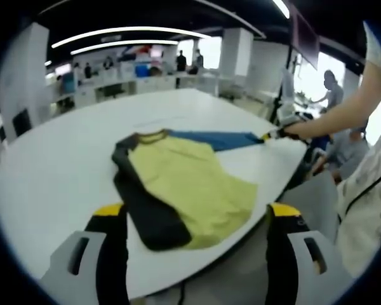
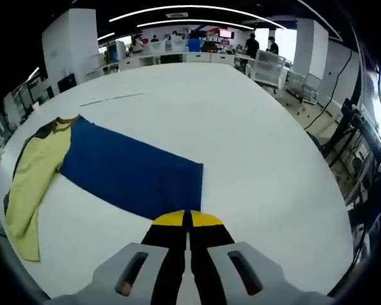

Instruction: Fold the garment on the visible template until the final outline fits inside the template.

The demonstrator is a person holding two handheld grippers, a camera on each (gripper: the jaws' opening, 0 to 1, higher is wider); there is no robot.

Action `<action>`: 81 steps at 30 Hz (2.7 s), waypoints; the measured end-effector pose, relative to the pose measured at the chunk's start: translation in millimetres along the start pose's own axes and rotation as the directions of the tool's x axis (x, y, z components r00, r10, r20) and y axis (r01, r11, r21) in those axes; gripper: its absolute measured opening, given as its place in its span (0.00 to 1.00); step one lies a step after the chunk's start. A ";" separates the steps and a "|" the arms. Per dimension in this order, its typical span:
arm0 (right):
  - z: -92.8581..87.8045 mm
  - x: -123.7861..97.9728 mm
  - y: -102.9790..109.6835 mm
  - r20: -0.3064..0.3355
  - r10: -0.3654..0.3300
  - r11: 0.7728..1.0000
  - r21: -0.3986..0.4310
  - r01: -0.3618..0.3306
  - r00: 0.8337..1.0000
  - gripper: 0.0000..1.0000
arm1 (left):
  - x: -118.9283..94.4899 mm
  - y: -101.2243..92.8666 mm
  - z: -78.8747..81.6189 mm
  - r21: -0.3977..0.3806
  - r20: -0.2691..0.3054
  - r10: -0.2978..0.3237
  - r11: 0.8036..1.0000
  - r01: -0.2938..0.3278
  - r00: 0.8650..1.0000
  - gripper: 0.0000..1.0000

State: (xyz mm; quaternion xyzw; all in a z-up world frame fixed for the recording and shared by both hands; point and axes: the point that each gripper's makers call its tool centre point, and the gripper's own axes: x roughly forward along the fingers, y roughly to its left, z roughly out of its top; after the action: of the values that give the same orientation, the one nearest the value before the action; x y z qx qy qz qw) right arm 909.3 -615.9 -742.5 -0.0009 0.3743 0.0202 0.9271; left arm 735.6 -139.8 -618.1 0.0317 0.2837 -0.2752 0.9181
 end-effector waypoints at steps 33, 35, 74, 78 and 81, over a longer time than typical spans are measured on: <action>-17.7 -14.2 -42.8 0.100 -0.108 0.958 0.278 0.076 0.989 0.01 | 6.0 -9.3 8.9 0.033 0.016 -0.037 0.999 0.037 0.999 0.92; -14.2 -19.3 -37.4 0.128 -0.097 0.958 0.281 0.057 0.987 0.01 | 6.3 -10.1 9.2 0.036 0.016 -0.040 0.999 0.039 0.999 0.92; 63.9 -102.2 126.8 0.402 0.356 0.930 -0.065 -0.361 0.844 0.84 | 2.2 -9.9 -1.8 0.034 0.024 -0.046 0.998 0.045 0.999 0.90; 60.7 -104.0 133.3 0.390 0.381 0.920 -0.072 -0.385 0.838 0.86 | 3.0 -10.2 -2.2 0.034 0.025 -0.048 0.998 0.047 0.999 0.90; 55.6 -108.2 144.2 0.379 0.402 0.913 -0.094 -0.397 0.834 0.86 | 3.0 -10.7 -2.3 0.037 0.025 -0.048 0.998 0.047 0.999 0.90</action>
State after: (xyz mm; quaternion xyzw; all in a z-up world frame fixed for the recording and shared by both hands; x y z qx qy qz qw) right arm 864.7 -474.9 -625.5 0.0762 0.1738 0.2150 0.9580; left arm 731.0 -149.9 -620.6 0.0379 0.2676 -0.3025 0.9141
